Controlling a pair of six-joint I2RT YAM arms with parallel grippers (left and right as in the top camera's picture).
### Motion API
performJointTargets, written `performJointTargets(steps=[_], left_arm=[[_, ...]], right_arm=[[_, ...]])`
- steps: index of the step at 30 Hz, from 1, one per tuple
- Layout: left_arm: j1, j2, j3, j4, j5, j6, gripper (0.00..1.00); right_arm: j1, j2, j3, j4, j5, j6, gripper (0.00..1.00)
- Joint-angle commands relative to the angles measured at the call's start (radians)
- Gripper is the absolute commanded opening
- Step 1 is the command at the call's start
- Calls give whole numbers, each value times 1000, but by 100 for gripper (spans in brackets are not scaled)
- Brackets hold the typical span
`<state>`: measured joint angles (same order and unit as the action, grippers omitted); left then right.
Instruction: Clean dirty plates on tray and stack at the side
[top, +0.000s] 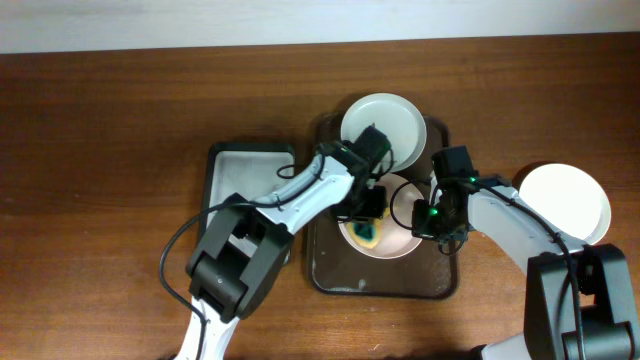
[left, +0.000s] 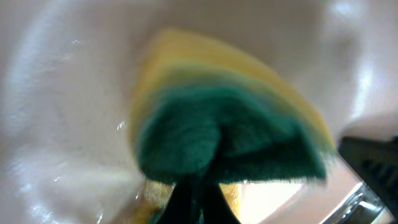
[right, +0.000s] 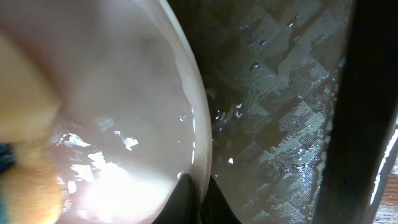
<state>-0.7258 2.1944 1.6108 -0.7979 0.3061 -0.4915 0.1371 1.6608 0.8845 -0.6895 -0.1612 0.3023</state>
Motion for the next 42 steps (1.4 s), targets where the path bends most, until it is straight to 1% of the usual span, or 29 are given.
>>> performJointTargets(steps=[1, 4, 7, 9, 12, 14, 16, 18, 20, 23, 24, 25, 30, 33, 36, 38, 42], left_arm=[[-51, 66, -26, 135, 75, 37, 0], [-48, 66, -26, 197, 122, 36, 0], [-48, 66, -26, 223, 124, 36, 0], [-48, 66, -26, 275, 125, 32, 0], [-48, 66, -26, 335, 134, -14, 0], [-48, 66, -26, 391, 167, -50, 0], [-48, 66, -26, 425, 232, -76, 0], [-48, 66, -26, 431, 261, -109, 0], [-48, 66, -26, 437, 344, -111, 0], [-48, 66, -26, 434, 412, -112, 0], [-48, 66, -26, 428, 457, -111, 0], [-48, 66, -26, 360, 491, -111, 0], [-13, 66, -26, 171, 488, -60, 0], [32, 66, -21, 122, 487, -21, 0], [90, 55, 24, 78, 482, 58, 0], [116, 24, 60, 40, 455, 99, 0], [126, -30, 78, -19, 362, 110, 0]], right_arm=[[20, 13, -15, -13, -30, -96, 4], [20, 13, -15, -16, -30, -116, 4], [20, 13, -15, -21, -78, -189, 4], [20, 13, -15, -34, -90, -214, 4], [20, 13, -15, -56, -120, -254, 4], [21, 13, -15, -66, -123, -273, 4], [21, 13, -15, -65, -123, -272, 4], [21, 13, -15, -66, -123, -272, 4], [21, 13, -15, -64, -123, -272, 4], [21, 13, -15, -65, -123, -272, 4], [21, 13, -15, -64, -123, -272, 4], [21, 13, -15, -64, -122, -272, 4], [21, 13, -15, -54, -118, -268, 4], [20, 13, -15, -54, -116, -257, 4], [20, 13, -15, -50, -108, -231, 4], [19, 13, -15, -42, -86, -185, 4], [19, 13, -15, -31, -84, -167, 4]])
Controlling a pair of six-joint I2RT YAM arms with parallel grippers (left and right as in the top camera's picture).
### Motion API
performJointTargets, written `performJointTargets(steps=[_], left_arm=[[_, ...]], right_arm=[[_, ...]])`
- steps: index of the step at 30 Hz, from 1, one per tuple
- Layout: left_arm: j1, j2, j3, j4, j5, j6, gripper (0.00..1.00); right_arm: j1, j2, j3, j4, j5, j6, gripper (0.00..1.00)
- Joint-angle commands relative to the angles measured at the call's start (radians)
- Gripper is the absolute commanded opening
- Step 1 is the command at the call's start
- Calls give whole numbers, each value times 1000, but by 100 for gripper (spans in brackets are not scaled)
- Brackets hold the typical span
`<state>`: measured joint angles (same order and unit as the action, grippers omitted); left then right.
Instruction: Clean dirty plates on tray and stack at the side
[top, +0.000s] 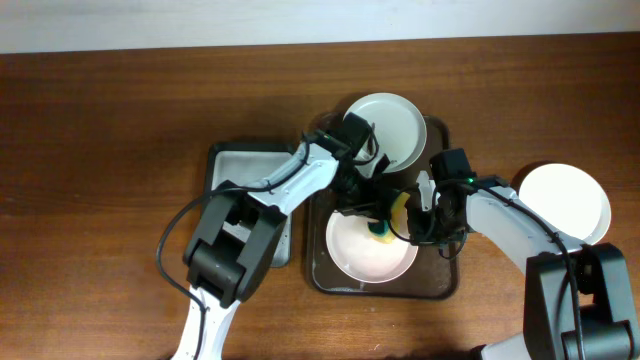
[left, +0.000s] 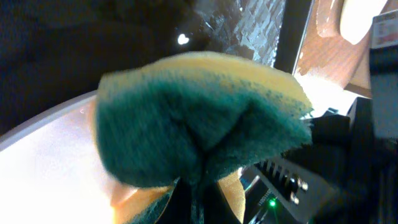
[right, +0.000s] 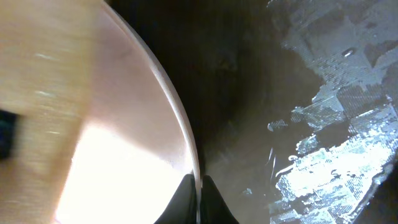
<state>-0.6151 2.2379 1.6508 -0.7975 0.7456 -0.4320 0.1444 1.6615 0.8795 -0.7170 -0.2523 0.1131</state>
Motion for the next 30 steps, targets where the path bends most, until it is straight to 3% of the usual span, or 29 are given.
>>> performJointTargets(steps=[1, 7, 12, 18, 22, 26, 30], left_arm=[[15, -77, 38, -42, -84, 57, 0], [-16, -78, 27, -239, -140, 102, 0], [-113, -78, -19, -209, -121, 113, 0], [-113, -77, -123, -91, -60, 92, 0], [-50, -77, -179, -39, -235, 43, 0], [26, -77, -178, -7, -311, 43, 0], [61, -92, -161, -43, -494, 43, 0]], right_arm=[[12, 12, -10, -4, 18, 39, 4], [12, 12, -10, 0, 25, 45, 4], [12, 12, -10, 0, 25, 45, 4], [12, 12, -10, -1, 24, 46, 4], [12, 12, -10, -1, 25, 46, 4], [12, 12, -10, -1, 25, 46, 4], [12, 12, -10, -5, 25, 46, 4]])
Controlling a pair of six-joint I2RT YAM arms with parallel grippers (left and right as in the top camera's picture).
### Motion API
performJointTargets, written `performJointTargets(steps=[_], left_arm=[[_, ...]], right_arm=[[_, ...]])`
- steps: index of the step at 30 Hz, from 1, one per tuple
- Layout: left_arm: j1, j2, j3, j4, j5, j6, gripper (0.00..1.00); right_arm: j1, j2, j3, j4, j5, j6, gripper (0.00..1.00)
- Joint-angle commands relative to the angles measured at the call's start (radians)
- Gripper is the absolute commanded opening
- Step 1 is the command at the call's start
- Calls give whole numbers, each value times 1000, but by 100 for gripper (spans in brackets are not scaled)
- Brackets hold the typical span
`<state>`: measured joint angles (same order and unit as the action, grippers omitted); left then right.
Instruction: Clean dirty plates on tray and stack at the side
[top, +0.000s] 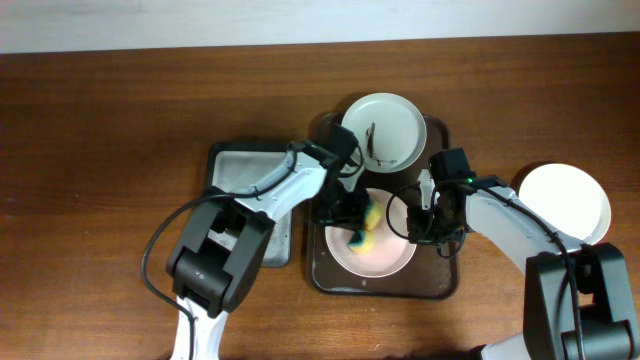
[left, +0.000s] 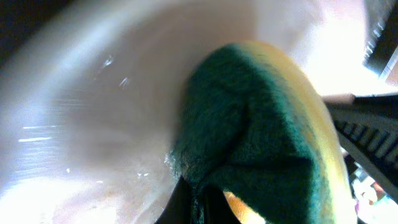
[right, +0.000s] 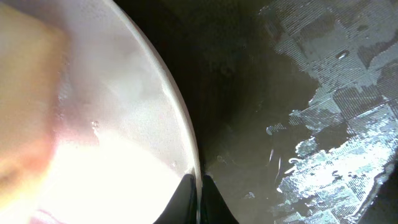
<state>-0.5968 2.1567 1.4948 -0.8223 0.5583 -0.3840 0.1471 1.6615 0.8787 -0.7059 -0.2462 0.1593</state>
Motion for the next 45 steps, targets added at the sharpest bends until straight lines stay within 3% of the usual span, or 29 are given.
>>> performJointTargets(steps=[1, 3, 5, 12, 17, 23, 28, 35, 39, 43, 45], left_arm=[[42, -27, 6, -43, -363, -9, 0], [28, -97, 33, -87, -503, -33, 0], [18, -151, 36, -88, -531, -34, 0], [43, -436, 36, -100, -442, -55, 0], [181, -577, 36, -222, -444, 11, 0], [371, -579, -3, -316, -447, 100, 0], [398, -579, -167, -233, -503, 102, 0], [398, -579, -390, -11, -503, 101, 2], [398, -579, -411, 26, -533, 101, 16], [398, -584, -400, 21, -528, 101, 44], [398, -597, -383, 16, -512, 101, 51]], right_arm=[[9, 12, -9, -16, 19, 0, 4], [9, 12, -9, -15, 19, 0, 4], [9, 12, -9, -15, 19, 0, 4], [11, -76, 50, -112, 68, 0, 4], [61, -245, 115, -218, 280, 60, 4], [285, -433, 155, -230, 701, 109, 4], [442, -457, 195, -238, 984, 108, 4], [605, -457, 238, -288, 1192, 81, 4], [677, -457, 251, -323, 1231, 81, 4], [724, -457, 251, -340, 1238, 80, 4], [739, -457, 251, -349, 1277, 81, 4]])
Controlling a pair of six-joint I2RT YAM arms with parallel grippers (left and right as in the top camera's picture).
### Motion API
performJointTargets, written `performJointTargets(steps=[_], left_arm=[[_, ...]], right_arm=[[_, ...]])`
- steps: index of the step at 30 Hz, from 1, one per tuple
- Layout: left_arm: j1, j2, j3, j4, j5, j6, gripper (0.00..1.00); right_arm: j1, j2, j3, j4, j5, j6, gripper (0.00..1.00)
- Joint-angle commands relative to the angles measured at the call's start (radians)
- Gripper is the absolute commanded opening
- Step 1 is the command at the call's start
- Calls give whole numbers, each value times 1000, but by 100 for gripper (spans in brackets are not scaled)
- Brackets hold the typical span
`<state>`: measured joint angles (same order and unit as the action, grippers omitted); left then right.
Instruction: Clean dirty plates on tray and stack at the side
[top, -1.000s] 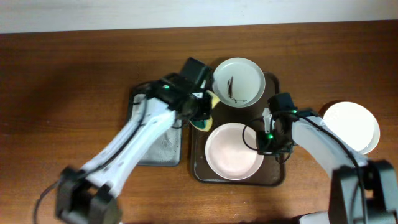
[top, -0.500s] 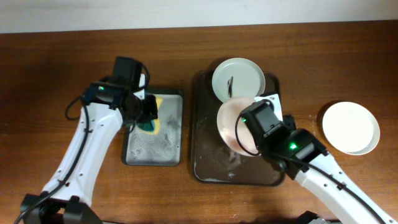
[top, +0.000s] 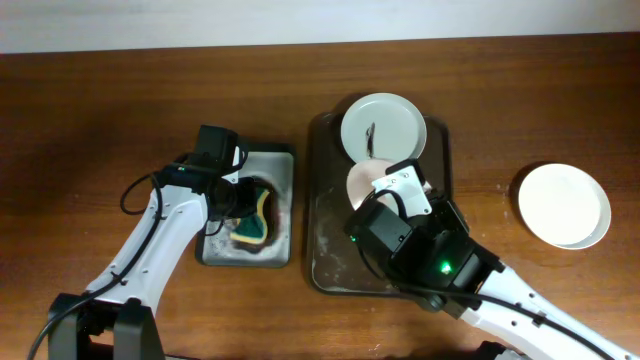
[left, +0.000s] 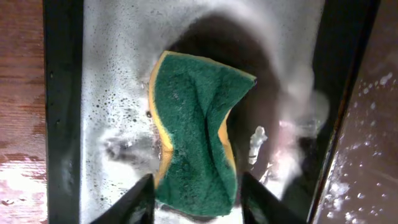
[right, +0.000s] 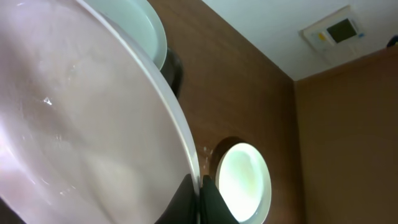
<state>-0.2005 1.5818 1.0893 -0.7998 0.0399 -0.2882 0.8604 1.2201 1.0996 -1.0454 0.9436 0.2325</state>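
Note:
The green and yellow sponge (left: 196, 143) lies loose in the soapy grey tray (left: 99, 93). My left gripper (left: 199, 202) hangs open just over it, one finger on each side. My right gripper (right: 200, 190) is shut on the rim of a pale plate (right: 81, 124), held tilted and raised over the brown tray (top: 330, 255). Seen from overhead, that plate (top: 368, 180) shows beside my raised right arm. A dirty plate (top: 383, 125) with a dark streak sits at the brown tray's far end. A clean white plate (top: 565, 205) rests on the table at the right.
The grey tray (top: 280, 160) stands directly left of the brown tray. The wooden table (top: 100, 120) runs to a white wall at the back. My right arm's body (top: 430, 260) looms over the brown tray's near half.
My left gripper has let go of the sponge, which now lies in the grey tray instead of on the plate. My right gripper has raised and tilted the plate off the brown tray.
At first my left gripper pressed the sponge on the plate while the right held its rim. Then the sponge was at the plate's edge, then on its middle again. Now the sponge lies in the grey tray and the plate is in the air.

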Motion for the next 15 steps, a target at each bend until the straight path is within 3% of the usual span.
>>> performJointTargets(steps=[1, 6, 15], left_arm=[[2, -31, 34, -9, 13, 6, 52], [1, -94, 78, -27, 66, 6, 61], [1, -113, 77, -50, 76, 6, 68]], right_arm=[[36, -15, 31, -15, 114, 7, 4], [93, -15, 31, -23, 160, -23, 4], [168, -15, 31, -22, 279, -79, 4]])
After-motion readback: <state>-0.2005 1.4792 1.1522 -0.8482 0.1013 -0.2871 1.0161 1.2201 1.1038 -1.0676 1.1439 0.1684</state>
